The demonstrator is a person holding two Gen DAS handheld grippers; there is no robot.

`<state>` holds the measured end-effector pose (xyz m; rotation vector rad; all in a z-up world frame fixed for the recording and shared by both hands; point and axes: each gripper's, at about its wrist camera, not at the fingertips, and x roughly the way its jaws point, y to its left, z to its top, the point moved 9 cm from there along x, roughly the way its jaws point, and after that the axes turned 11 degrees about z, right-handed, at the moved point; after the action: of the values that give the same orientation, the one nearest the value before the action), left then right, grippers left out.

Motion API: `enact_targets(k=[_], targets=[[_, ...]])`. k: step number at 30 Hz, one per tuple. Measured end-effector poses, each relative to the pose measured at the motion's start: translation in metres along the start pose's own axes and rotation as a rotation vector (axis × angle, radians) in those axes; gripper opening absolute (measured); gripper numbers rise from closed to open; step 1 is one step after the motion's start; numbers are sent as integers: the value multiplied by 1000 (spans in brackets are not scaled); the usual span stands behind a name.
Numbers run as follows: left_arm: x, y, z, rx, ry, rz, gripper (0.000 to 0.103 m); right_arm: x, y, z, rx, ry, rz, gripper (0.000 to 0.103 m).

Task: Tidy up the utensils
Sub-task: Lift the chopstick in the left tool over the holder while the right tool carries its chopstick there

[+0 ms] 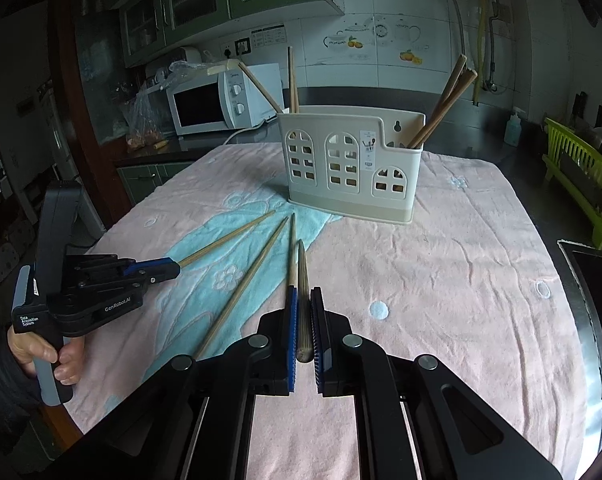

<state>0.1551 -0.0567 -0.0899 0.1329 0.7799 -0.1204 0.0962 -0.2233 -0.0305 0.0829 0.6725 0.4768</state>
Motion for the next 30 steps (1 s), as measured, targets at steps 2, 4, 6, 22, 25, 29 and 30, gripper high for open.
enact_targets(k=[2,4,6,22,25,29,30], targets=[[-10,1,11,-17,-35,-18,5,-4,2,10,-2,-21,5,7],[-17,3,21,-31,-59,-25,5,-9,3,20,-11,-44,6,7],[-23,4,29,-42,-84,-34,5,-13,4,33,-12,-69,13,7],[-35,10,91,-47,-155,-67,5,-26,-13,124,-19,-131,52,7],[-42,9,109,-51,-170,-90,5,-35,-19,144,-24,-144,47,7],[-54,5,136,-45,-202,-115,5,-50,-29,176,-38,-163,30,7],[-58,3,144,-38,-216,-119,5,-53,-31,183,-41,-164,28,7]])
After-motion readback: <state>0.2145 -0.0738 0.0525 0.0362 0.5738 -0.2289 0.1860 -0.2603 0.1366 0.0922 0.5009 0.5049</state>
